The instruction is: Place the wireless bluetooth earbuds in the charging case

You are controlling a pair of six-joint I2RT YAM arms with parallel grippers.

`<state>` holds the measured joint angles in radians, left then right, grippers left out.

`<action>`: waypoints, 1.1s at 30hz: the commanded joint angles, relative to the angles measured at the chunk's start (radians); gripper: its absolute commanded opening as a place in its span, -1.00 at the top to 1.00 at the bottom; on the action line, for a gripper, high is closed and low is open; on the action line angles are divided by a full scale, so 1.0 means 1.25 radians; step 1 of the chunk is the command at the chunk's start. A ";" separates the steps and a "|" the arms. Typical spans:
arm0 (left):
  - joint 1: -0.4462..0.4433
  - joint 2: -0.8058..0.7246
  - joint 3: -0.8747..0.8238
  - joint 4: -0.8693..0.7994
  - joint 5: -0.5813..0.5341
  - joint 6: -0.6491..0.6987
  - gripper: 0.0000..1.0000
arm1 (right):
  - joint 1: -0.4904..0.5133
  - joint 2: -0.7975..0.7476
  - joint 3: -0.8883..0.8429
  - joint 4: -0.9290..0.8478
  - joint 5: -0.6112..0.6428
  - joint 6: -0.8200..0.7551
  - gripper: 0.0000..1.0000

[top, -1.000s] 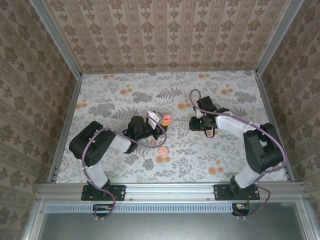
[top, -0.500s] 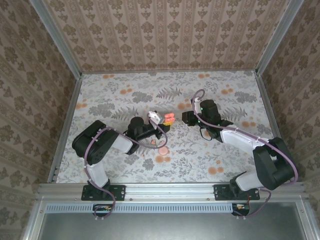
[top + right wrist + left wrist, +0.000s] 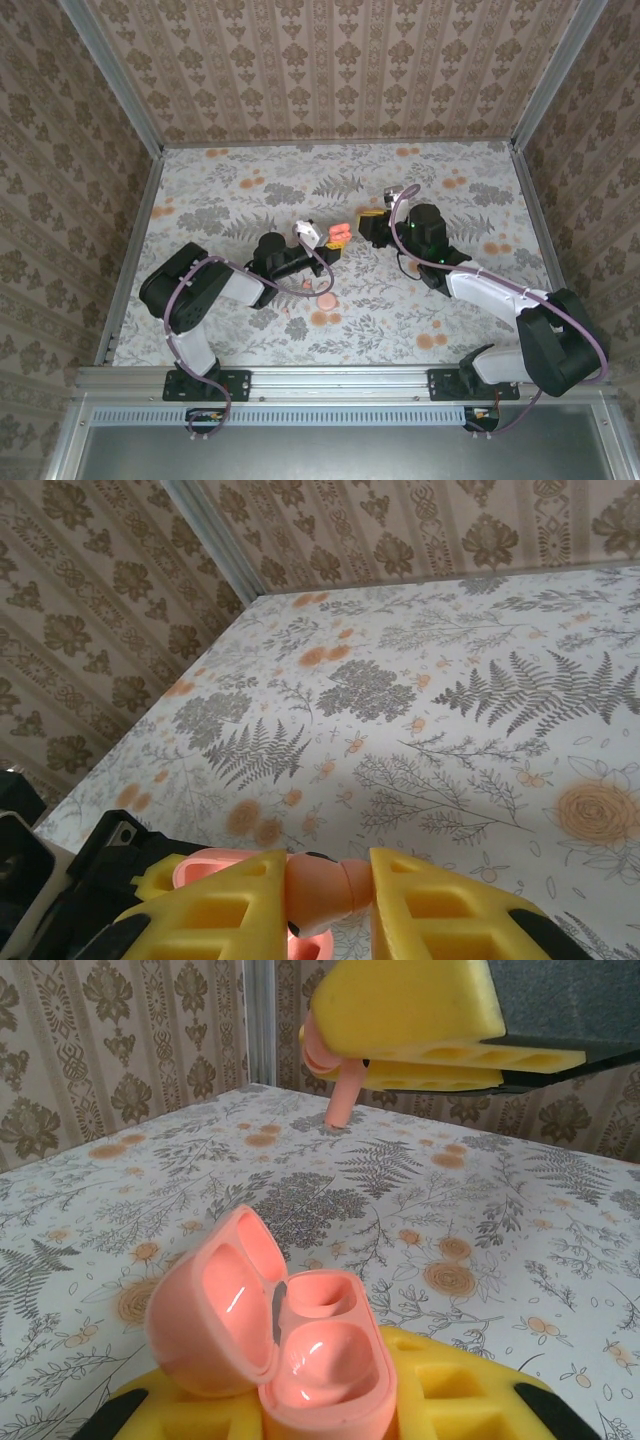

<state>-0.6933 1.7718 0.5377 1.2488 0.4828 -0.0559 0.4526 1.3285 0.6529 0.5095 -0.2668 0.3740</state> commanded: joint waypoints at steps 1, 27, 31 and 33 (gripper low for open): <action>-0.006 -0.027 0.018 0.038 0.025 0.010 0.64 | 0.005 -0.008 -0.009 0.055 -0.040 -0.005 0.52; -0.013 -0.060 0.007 0.037 -0.002 0.026 0.64 | 0.022 0.016 -0.004 -0.020 -0.079 -0.027 0.52; -0.014 -0.065 0.004 0.037 -0.007 0.030 0.64 | 0.023 0.007 -0.001 -0.046 -0.079 -0.038 0.53; -0.014 -0.066 0.003 0.037 -0.005 0.036 0.65 | 0.023 0.005 0.005 -0.066 -0.080 -0.043 0.52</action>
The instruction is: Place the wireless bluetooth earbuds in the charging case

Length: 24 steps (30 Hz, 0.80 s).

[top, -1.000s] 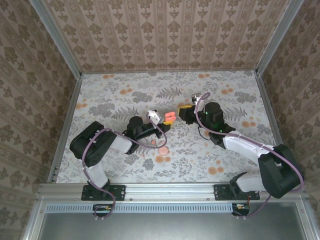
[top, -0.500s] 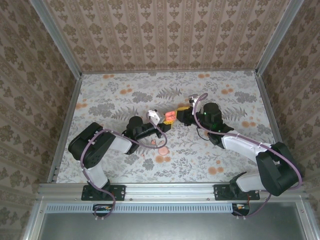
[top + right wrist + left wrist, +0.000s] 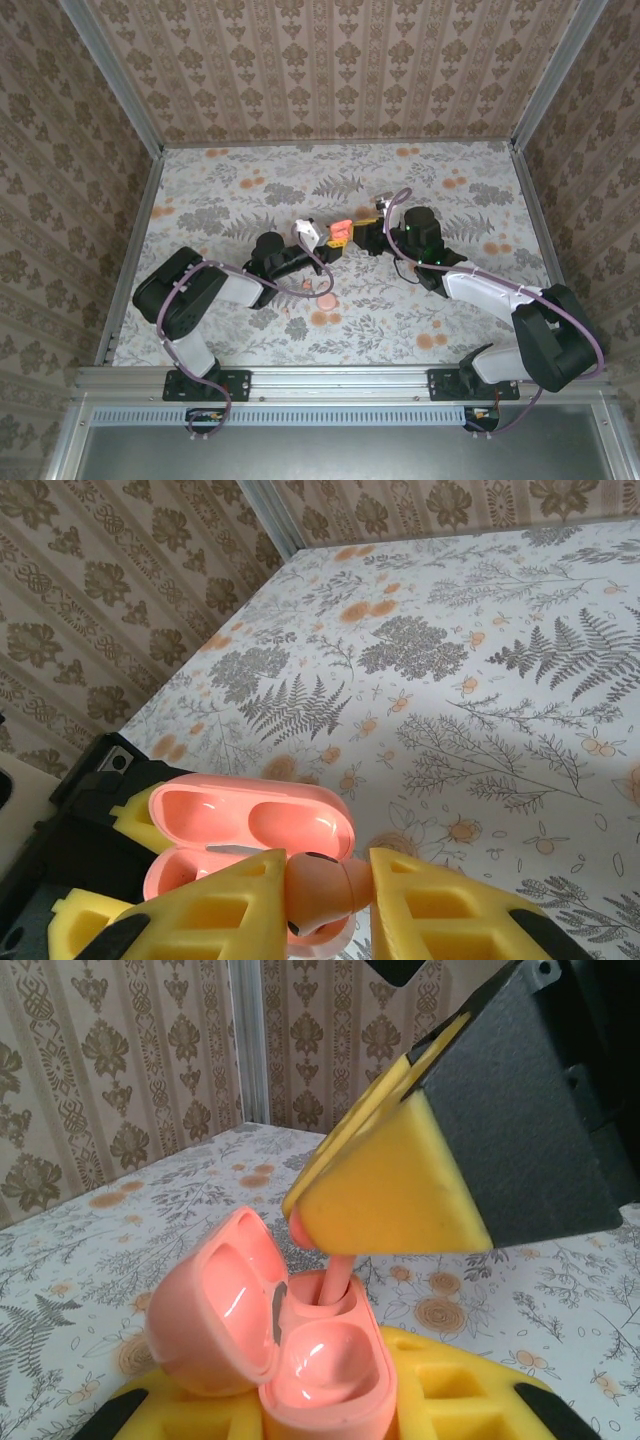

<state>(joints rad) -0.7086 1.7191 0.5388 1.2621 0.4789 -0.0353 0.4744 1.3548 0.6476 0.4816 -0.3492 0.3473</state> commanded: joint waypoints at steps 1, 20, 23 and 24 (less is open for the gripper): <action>-0.002 -0.025 0.001 0.026 -0.002 0.021 0.65 | 0.006 -0.015 0.011 -0.049 -0.014 -0.024 0.52; -0.004 -0.035 -0.004 0.025 0.000 0.028 0.65 | 0.009 -0.036 0.008 -0.011 -0.041 -0.011 0.02; -0.003 -0.035 -0.003 0.025 0.001 0.028 0.64 | 0.005 -0.060 0.007 -0.010 -0.046 -0.012 -0.08; -0.004 -0.035 -0.003 0.026 0.002 0.028 0.65 | 0.004 -0.068 0.006 -0.009 -0.047 -0.012 -0.10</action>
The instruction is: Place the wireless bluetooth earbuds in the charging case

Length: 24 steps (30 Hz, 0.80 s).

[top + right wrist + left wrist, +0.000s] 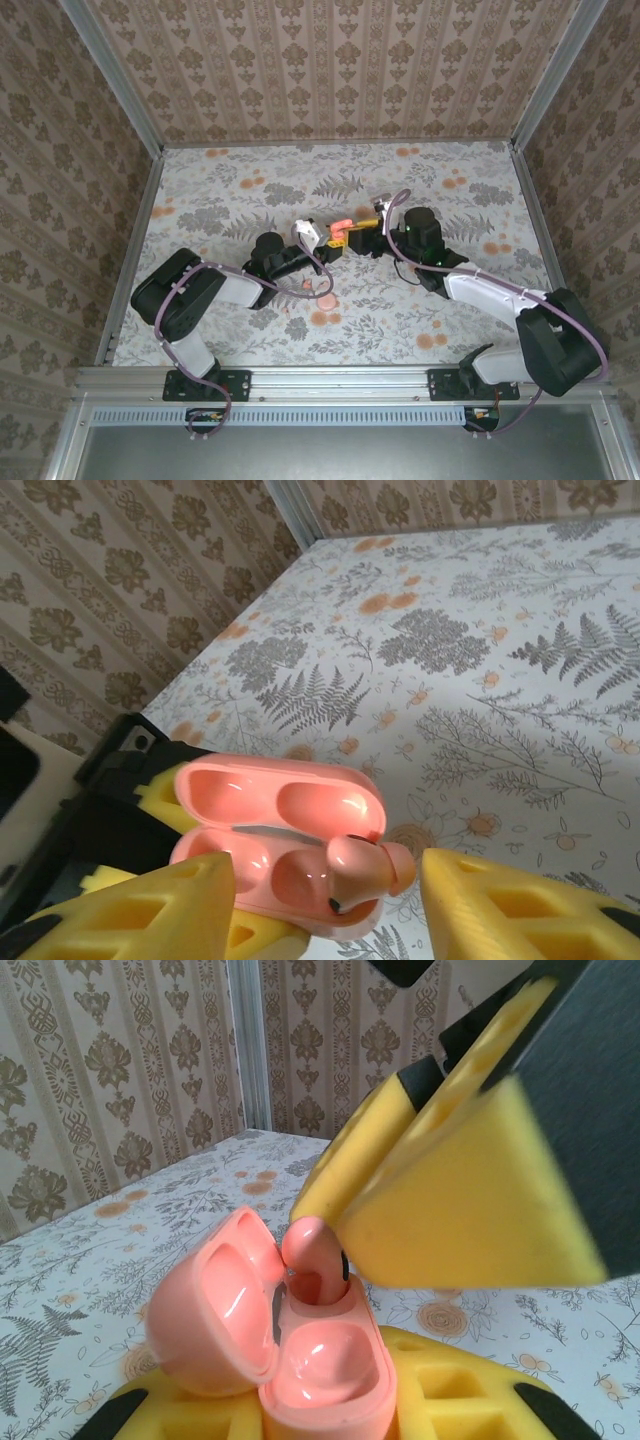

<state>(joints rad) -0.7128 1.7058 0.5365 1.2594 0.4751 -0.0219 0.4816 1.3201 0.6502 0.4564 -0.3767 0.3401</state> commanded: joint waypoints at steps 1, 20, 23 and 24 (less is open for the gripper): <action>0.000 -0.024 -0.001 0.028 0.006 0.018 0.64 | -0.002 -0.050 0.002 0.012 -0.025 -0.007 -0.12; 0.001 -0.038 0.010 0.027 0.054 0.009 0.63 | -0.105 -0.303 -0.079 -0.117 -0.050 -0.189 -0.46; 0.001 -0.040 0.011 0.027 0.057 0.009 0.63 | -0.125 -0.313 -0.102 -0.108 -0.106 -0.252 -0.47; 0.001 -0.042 0.011 0.028 0.057 0.010 0.63 | -0.129 -0.316 -0.107 -0.107 -0.121 -0.268 -0.47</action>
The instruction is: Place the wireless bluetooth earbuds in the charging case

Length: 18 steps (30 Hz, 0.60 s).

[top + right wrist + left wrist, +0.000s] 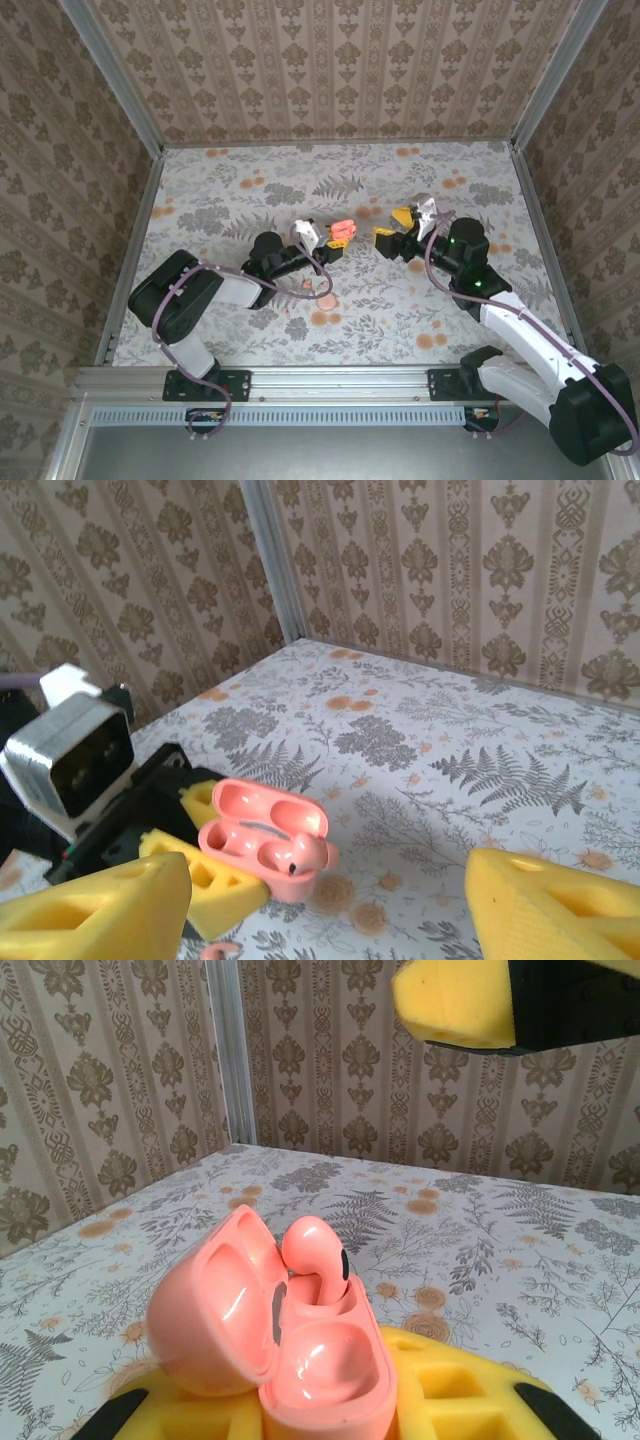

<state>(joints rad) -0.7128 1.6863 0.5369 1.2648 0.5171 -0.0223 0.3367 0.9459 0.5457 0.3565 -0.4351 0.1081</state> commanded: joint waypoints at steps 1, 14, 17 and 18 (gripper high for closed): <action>0.002 -0.027 0.010 0.023 0.023 0.012 0.64 | -0.017 -0.019 -0.027 -0.025 -0.090 -0.105 -0.47; 0.003 -0.048 0.008 0.021 0.069 0.018 0.64 | -0.042 0.010 -0.025 -0.089 -0.197 -0.360 -0.48; 0.003 -0.052 0.009 0.022 0.072 0.018 0.63 | -0.042 0.028 -0.017 -0.106 -0.238 -0.401 -0.40; 0.004 -0.052 0.008 0.022 0.074 0.018 0.63 | -0.042 0.034 -0.015 -0.105 -0.245 -0.409 -0.37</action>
<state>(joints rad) -0.7120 1.6535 0.5369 1.2648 0.5774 -0.0219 0.2886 0.9722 0.4892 0.2642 -0.6495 -0.3088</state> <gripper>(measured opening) 0.232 0.708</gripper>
